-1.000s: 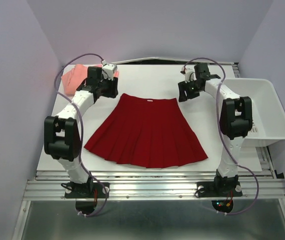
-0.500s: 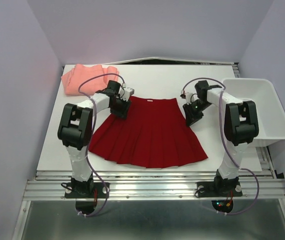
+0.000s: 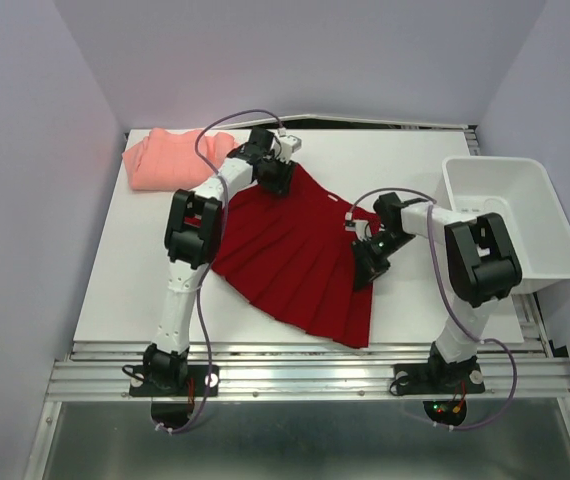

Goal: Fold and stack the skirts
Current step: Flatten the skirt out

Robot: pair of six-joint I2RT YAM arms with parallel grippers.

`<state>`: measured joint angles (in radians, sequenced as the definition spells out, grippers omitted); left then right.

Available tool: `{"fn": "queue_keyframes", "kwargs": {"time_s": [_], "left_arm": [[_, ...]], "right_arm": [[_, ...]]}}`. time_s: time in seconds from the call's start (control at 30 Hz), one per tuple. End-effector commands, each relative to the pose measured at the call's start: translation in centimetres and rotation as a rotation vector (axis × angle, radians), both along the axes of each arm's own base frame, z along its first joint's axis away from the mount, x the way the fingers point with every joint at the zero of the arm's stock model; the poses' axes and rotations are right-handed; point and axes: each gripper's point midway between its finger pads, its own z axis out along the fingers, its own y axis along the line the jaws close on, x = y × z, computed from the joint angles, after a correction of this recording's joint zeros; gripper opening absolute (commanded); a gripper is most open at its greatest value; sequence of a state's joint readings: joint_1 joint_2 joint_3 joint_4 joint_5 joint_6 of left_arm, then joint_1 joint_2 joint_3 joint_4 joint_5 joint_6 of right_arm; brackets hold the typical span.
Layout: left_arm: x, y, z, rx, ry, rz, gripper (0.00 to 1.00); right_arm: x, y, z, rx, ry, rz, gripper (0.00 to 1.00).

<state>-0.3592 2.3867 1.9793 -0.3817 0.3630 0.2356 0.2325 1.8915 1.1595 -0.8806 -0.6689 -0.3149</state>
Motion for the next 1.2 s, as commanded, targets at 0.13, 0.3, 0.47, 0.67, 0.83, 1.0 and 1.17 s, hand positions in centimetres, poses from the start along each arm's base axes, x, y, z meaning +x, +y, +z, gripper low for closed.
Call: {"fn": "queue_keyframes", "kwargs": {"time_s": [0.13,0.3,0.47,0.67,0.83,1.0,1.17], "left_arm": [[1.9,-2.6,8.0,-0.122,-0.118,-0.014,0.57],[-1.6,-0.5,15.1,-0.139,-0.195,-0.006,0.58],[-6.2,2.6,13.3,-0.119,-0.140,0.069,0.58],[-9.5,4.6,9.5,-0.124,-0.015,0.108,0.58],[-10.4,5.2,6.6,-0.081,0.030,0.100,0.57],[-10.1,4.5,3.5,-0.042,0.073,0.071,0.57],[-8.6,2.7,0.8,-0.032,0.116,0.044,0.56]], "right_arm": [[-1.1,5.2,9.5,0.319,-0.242,0.025,0.32],[4.0,4.2,12.2,0.206,-0.443,0.002,0.33],[11.8,2.8,11.0,0.026,-0.601,-0.047,0.32],[20.4,2.4,8.5,-0.110,-0.724,-0.073,0.31],[22.4,0.2,4.8,-0.269,-0.732,-0.047,0.30],[21.0,-2.6,1.8,-0.395,-0.691,-0.036,0.29],[14.8,-3.9,-0.8,-0.418,-0.522,0.004,0.26]]}}
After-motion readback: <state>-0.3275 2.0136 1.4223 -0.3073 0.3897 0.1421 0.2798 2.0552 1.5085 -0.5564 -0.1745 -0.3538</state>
